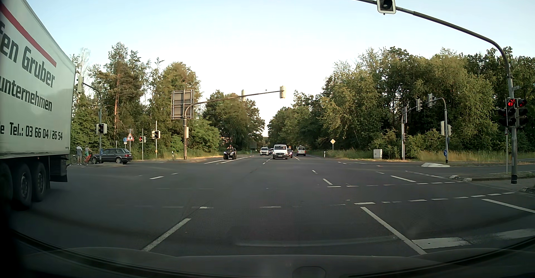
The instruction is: Follow the waypoints while adhering to traffic rules and regulations
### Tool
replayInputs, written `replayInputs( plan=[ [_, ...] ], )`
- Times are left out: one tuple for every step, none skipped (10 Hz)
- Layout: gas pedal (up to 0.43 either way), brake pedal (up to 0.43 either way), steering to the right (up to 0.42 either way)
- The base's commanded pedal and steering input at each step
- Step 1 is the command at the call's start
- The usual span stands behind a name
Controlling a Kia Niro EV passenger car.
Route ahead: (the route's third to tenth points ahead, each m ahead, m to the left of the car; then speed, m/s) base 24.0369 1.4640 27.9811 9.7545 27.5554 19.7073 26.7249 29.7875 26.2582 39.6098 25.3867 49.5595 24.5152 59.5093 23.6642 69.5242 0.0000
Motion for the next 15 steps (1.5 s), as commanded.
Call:
replayInputs(
  plan=[
    [0.0, 0.348, -0.004],
    [0.0, 0.348, -0.004],
    [0.0, 0.341, -0.004],
    [0.0, 0.348, -0.004],
    [0.0, 0.348, -0.004],
    [0.0, 0.341, -0.004],
    [0.0, 0.348, -0.004],
    [0.0, 0.341, -0.004],
    [0.0, 0.348, -0.004],
    [0.0, 0.348, -0.004],
    [0.0, 0.348, -0.004],
    [0.0, 0.348, -0.004],
    [0.0, 0.348, -0.004],
    [0.0, 0.348, -0.004],
    [0.0, 0.348, -0.004]
  ],
)
